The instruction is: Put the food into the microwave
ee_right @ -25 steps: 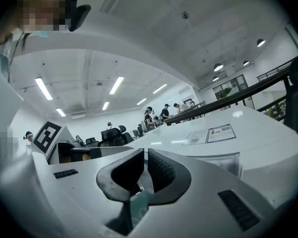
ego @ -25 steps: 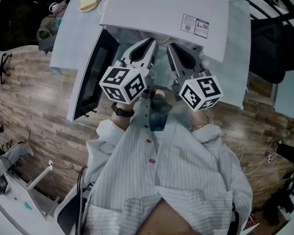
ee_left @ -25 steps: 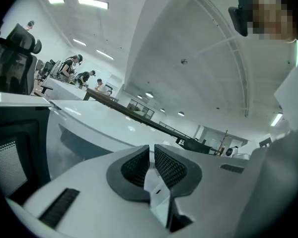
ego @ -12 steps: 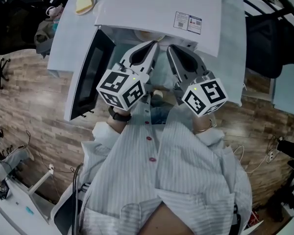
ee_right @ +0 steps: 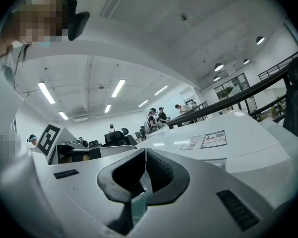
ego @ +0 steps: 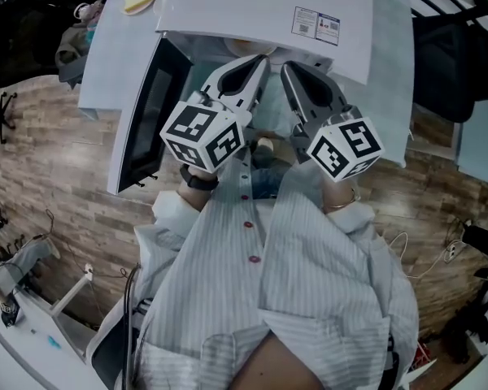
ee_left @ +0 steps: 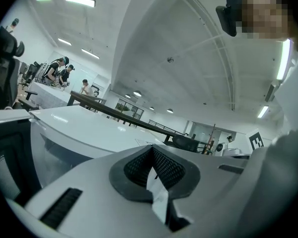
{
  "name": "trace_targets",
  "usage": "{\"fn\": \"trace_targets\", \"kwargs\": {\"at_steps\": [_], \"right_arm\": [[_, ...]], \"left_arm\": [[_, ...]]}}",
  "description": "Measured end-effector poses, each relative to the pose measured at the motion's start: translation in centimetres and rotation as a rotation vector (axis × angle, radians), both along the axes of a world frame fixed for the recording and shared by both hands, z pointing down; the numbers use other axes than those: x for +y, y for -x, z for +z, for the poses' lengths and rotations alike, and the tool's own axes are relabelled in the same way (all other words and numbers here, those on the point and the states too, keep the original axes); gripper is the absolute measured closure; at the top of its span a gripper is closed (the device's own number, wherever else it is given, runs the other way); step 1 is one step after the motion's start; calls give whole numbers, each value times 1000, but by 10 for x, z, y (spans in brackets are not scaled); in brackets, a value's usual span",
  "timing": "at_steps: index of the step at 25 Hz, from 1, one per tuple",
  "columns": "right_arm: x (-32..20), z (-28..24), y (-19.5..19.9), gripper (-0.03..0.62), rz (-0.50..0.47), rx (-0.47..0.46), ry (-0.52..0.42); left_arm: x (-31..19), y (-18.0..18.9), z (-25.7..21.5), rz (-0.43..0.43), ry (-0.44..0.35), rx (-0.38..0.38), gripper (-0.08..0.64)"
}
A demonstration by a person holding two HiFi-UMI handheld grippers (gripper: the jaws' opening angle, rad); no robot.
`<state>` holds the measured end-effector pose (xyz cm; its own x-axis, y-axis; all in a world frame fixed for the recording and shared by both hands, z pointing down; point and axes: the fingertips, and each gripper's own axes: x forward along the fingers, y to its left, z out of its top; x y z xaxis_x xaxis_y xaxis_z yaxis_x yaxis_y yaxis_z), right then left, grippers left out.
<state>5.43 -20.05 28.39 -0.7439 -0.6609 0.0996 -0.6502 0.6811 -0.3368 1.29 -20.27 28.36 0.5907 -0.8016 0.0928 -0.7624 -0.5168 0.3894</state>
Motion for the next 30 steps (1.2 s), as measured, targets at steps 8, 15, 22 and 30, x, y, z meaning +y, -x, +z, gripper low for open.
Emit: {"fn": "trace_targets", "kwargs": {"at_steps": [8, 15, 22, 30], "right_arm": [[0, 0, 1, 555, 6, 0, 5], [2, 1, 3, 557, 0, 0, 19], [6, -1, 6, 560, -7, 16, 29], [8, 4, 5, 560, -9, 34, 37]], "left_arm": [[-4, -3, -2, 92, 1, -26, 551], [-1, -8, 2, 162, -8, -68, 551], [2, -1, 5, 200, 1, -104, 551], [2, 2, 7, 218, 3, -115, 552]]}}
